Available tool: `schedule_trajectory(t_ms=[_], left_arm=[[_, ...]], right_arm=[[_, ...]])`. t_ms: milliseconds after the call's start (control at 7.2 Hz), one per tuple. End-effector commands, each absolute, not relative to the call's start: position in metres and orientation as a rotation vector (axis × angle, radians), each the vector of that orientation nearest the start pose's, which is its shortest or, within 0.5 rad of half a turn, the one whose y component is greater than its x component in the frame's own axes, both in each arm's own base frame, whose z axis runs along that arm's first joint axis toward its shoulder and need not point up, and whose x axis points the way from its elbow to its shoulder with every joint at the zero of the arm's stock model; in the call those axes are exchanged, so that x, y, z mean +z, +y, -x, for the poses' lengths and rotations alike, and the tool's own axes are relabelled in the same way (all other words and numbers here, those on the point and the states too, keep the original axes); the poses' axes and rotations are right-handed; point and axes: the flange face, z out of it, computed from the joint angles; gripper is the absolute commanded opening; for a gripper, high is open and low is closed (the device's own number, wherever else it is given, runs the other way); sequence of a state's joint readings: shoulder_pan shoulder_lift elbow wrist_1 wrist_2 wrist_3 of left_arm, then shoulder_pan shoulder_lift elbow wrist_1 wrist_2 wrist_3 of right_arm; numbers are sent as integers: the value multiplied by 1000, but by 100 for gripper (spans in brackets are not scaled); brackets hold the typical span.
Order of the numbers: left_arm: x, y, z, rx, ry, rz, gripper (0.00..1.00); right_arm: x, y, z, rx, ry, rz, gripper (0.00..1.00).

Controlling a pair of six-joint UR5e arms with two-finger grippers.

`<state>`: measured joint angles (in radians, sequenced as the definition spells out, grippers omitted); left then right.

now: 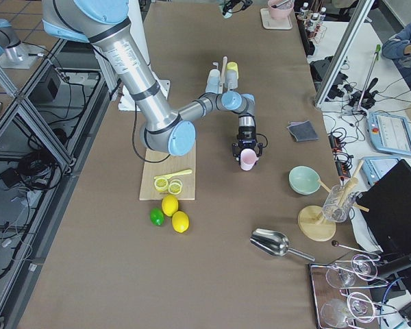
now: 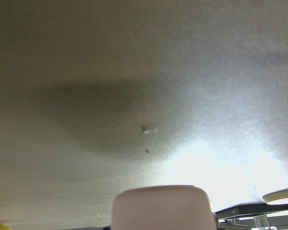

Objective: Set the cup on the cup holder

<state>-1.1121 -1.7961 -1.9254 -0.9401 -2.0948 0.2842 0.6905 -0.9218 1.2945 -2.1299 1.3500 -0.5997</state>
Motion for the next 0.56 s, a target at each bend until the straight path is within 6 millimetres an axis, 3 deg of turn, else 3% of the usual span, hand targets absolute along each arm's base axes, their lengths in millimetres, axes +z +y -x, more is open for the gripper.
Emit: schedule_trajectory(t_ms=[0,139,417], left_arm=[[454,-485,-151,698,619,-183,0],[434,-486,-155,622,701,-295,0],[377,-483,-161,529,887,-549,0]], right_arm=[[462,-580,400,-1431,172,147,0],[449,-593,377,-1381,113,131,0],[425,-583,323,-1306,-30,40,0]])
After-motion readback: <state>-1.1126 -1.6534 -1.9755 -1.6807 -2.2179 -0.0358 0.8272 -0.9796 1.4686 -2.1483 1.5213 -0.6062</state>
